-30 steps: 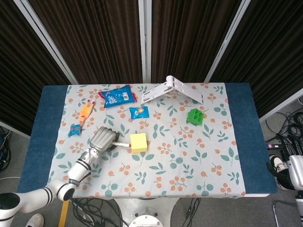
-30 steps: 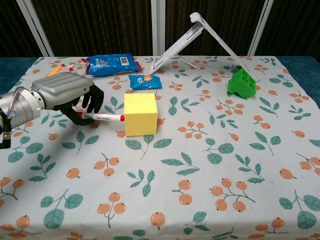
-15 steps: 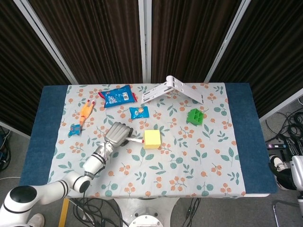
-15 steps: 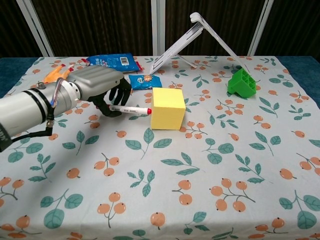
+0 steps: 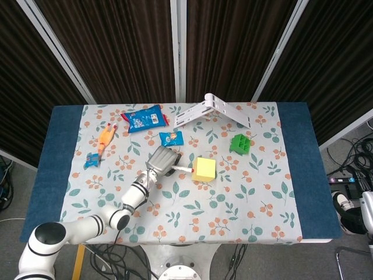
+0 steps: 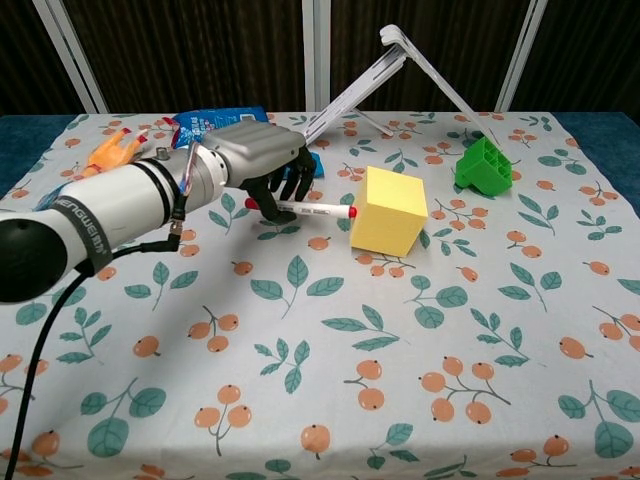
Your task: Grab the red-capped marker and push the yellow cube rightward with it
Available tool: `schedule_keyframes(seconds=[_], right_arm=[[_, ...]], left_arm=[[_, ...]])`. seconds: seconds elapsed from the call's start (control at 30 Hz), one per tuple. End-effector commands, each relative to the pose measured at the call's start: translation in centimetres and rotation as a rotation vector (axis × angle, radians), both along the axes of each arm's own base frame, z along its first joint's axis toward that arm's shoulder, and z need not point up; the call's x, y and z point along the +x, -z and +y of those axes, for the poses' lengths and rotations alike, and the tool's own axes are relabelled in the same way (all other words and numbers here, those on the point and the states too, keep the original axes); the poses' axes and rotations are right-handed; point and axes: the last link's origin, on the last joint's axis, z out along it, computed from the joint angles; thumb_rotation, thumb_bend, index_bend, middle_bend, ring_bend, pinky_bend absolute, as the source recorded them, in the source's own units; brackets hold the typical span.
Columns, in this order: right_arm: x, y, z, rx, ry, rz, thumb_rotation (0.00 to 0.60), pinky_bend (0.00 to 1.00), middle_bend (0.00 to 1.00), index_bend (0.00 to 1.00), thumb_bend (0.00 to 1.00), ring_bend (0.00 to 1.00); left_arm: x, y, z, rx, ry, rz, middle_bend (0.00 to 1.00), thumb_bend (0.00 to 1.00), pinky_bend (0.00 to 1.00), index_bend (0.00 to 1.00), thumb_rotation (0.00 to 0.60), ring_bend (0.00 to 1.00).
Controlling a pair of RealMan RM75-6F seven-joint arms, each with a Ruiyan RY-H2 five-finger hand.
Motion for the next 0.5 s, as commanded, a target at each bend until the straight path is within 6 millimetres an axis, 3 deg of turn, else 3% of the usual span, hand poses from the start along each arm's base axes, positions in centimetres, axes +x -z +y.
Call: schedule_keyframes(seconds=[0.03,0.27,0.5], right_arm=[[0.0,0.0,0.0,-0.001,-0.001,0.000,0.600,0.00,0.14,0.00,0.17,0.00],[0.3,0.1,-0.1,0.002,-0.022,-0.007,0.600,0.00,0.14,0.00,0.17,0.00],[0.7,0.6,-0.2,0.011,-0.044,-0.018,0.600,0.00,0.14,0.00,0.17,0.00]], left_arm=[[-0.2,-0.3,-0.1,0.010,-0.001,-0.003,0.70,0.45,0.58,0.67,0.600,0.54],[-4.5,-3.8,-1.1,0.077,-0.059,-0.027,0.69,0.45,0.58,0.67,0.600,0.54],[-9.8,-6.8,-4.1,0.101,-0.142,-0.015,0.68,0.45,0.58,0.66,0.600,0.54]])
